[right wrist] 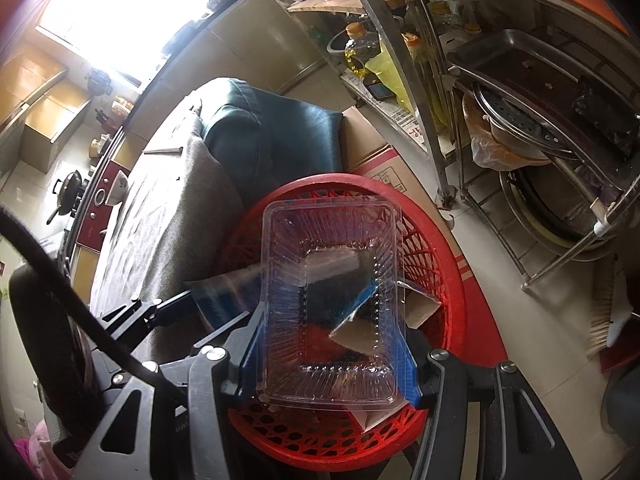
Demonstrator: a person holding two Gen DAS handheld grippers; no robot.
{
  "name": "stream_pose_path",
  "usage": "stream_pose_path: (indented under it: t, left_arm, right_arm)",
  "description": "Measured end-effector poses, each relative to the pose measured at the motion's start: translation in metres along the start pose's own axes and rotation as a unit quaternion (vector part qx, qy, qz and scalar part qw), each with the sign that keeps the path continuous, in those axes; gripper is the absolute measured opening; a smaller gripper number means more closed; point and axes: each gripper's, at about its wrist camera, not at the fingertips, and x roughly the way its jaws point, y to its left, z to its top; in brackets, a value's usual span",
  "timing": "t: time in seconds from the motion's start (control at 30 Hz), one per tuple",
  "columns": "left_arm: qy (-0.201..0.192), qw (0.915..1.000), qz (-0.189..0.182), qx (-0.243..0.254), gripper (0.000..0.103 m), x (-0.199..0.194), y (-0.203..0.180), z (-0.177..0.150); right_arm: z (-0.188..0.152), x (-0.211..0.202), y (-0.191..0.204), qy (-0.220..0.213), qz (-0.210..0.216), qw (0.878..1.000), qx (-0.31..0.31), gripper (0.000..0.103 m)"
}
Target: Collect trash
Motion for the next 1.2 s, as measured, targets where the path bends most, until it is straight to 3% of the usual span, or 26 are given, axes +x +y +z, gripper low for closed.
stream_pose_path:
  t: [0.13,0.67,1.1,1.2]
  left_arm:
    - [0.0,1.0,-0.009,-0.001,0.061,-0.001,0.0,-0.001]
    - [-0.003,0.999,-0.045,0.006,0.063,-0.015,0.008,-0.026]
    - [-0.028,0.9993,-0.024,0.001,0.063,-0.038,0.014,-0.033]
    - [-0.039,0.9991,-0.013,0.008,0.069,-0.047,0.012,-0.033]
  right_arm:
    - [0.0,-0.001,0.0,0.0,0.001,1.0,0.004,0.059]
    - [0.002,0.0,0.003,0.0,0.006,1.0,0.002,0.059]
    - [-0.001,0.0,0.015,0.0,0.011,1.0,-0.008,0.059]
    - [-0.001,-0.003,0.017,-0.003,0.012,1.0,-0.01,0.059]
